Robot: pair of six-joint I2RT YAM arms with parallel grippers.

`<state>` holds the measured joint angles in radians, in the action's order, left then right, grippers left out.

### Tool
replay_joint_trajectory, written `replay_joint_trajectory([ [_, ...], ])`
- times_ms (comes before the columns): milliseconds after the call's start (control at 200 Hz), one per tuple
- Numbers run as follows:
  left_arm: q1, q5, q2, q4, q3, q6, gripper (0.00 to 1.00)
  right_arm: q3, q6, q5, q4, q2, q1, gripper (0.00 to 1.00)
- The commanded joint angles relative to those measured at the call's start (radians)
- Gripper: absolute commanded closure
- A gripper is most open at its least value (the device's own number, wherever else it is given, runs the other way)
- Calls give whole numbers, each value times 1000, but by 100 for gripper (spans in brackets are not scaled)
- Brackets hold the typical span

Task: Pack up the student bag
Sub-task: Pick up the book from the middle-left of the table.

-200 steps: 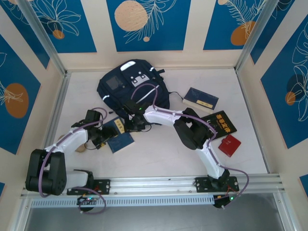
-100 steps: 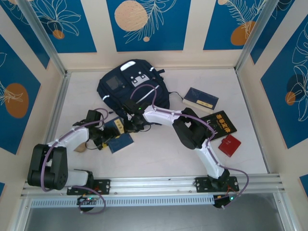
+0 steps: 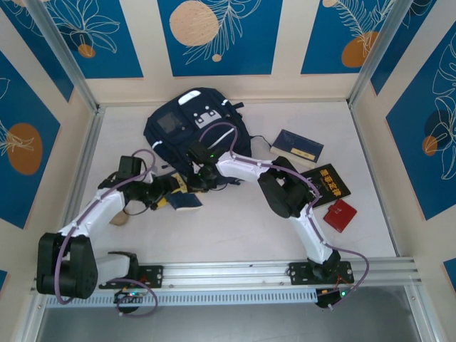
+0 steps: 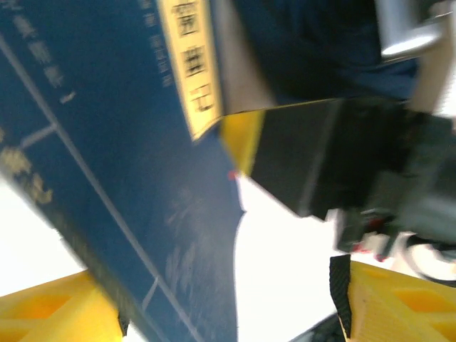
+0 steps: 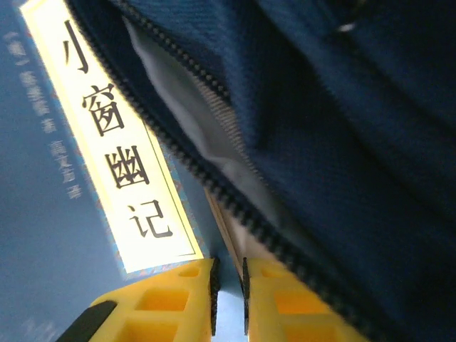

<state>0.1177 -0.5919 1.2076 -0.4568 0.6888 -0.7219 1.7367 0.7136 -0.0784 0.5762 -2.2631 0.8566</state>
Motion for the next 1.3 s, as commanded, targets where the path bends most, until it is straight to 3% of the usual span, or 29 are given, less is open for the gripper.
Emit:
replay_joint_trajectory([
  [0, -8, -94, 27, 89, 33, -42, 30, -31, 19, -57, 8, -31, 27, 80],
  [205, -11, -67, 96, 122, -6, -90, 42, -47, 21, -52, 3, -21, 25, 79],
  [445, -12, 59, 83, 25, -2, -49, 54, -76, 24, -22, -7, 13, 22, 71],
  [645, -12, 120, 40, -31, -10, -28, 80, -109, 36, -10, -27, 86, 14, 59],
  [815, -13, 253, -52, -130, -2, 0, 100, -171, 48, 8, -62, 224, 1, 45],
  [920, -13, 320, -119, -220, 23, 21, 100, -223, 79, 15, -95, 311, -19, 35],
  [1060, -13, 306, -218, -252, 63, 48, 100, -336, 129, 20, -198, 435, -44, 23],
  [1195, -13, 216, -273, -145, 105, 12, 100, -499, 218, -42, -384, 576, -86, 15],
  [1295, -8, 140, -267, 7, 122, -78, 100, -527, 267, -126, -443, 627, -132, 11],
])
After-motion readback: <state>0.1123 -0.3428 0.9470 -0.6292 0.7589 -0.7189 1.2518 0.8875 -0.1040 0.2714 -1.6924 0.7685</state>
